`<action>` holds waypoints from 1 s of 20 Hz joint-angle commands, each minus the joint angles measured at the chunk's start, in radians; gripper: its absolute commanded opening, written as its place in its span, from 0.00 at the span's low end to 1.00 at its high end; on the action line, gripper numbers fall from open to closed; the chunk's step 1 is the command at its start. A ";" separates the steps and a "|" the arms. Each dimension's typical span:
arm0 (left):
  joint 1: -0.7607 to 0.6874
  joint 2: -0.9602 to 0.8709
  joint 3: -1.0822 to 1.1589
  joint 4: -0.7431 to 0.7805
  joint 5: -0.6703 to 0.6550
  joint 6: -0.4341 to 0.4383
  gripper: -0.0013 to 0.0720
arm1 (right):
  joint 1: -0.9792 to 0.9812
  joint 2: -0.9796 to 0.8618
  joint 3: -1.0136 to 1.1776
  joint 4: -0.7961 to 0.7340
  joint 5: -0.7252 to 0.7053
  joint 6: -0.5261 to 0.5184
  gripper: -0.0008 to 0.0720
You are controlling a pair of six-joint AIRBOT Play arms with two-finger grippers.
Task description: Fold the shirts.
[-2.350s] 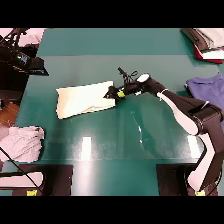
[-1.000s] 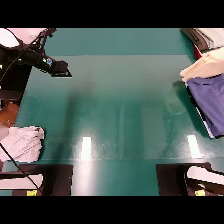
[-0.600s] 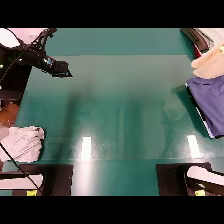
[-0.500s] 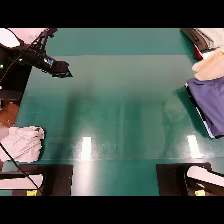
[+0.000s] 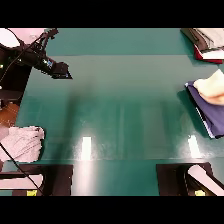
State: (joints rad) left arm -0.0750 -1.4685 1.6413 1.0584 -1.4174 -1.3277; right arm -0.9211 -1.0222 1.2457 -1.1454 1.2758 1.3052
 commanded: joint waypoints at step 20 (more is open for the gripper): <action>0.000 0.000 0.000 0.000 0.010 0.000 0.06 | -0.028 0.249 -0.256 0.295 0.024 0.142 0.80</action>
State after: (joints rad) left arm -0.0750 -1.4685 1.6413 1.0576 -1.4181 -1.3273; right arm -1.0664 -0.7483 0.9897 -1.0500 1.2713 1.4357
